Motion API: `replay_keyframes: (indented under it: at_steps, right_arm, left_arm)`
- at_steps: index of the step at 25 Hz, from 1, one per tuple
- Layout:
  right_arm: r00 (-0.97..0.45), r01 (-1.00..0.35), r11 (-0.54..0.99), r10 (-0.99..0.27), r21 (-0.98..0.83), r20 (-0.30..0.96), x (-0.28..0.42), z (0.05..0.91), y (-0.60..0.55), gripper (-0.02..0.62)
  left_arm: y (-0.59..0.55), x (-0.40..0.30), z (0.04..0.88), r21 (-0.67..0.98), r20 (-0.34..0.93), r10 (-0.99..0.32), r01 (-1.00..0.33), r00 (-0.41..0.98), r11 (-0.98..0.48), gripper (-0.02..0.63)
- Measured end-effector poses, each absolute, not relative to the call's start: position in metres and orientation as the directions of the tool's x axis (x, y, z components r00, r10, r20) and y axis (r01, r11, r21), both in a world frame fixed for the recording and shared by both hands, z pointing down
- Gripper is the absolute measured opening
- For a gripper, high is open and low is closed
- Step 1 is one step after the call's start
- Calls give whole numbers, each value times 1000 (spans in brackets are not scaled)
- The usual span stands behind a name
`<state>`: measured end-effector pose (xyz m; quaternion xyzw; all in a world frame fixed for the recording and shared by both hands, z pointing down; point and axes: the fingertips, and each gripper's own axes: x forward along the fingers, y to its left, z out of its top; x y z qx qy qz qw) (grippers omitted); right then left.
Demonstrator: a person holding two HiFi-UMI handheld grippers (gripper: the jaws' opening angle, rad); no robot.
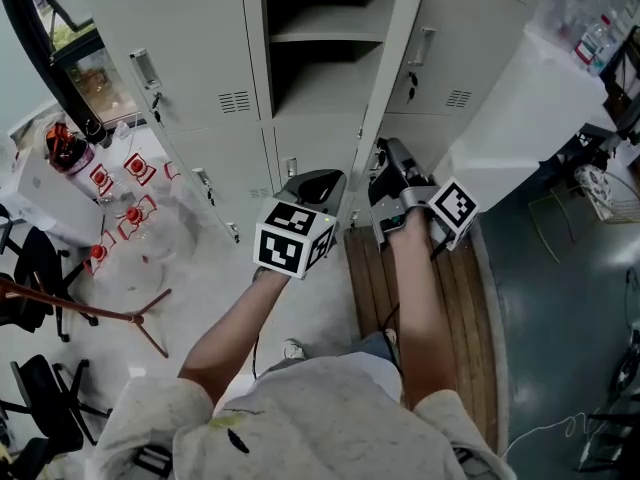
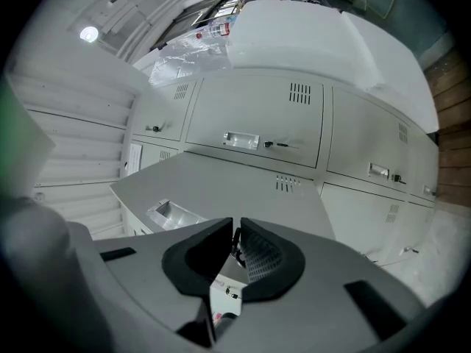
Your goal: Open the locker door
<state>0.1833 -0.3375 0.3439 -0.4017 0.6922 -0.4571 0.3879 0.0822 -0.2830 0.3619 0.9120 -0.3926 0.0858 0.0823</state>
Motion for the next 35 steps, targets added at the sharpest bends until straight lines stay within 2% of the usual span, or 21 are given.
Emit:
replay_keyframes:
  at_steps: [17,35]
  right_arm:
    - [-425,-178,279,-887,-944,-182,253,346,-339,31]
    - [-467,-131,307,-858,-943,-215,308,348,-355,28]
  left_arm:
    - [-282,163,364,70,233,-706,-736,669,-674,6]
    - [-296,218,369,57,245,-725,-756,644,-652,6]
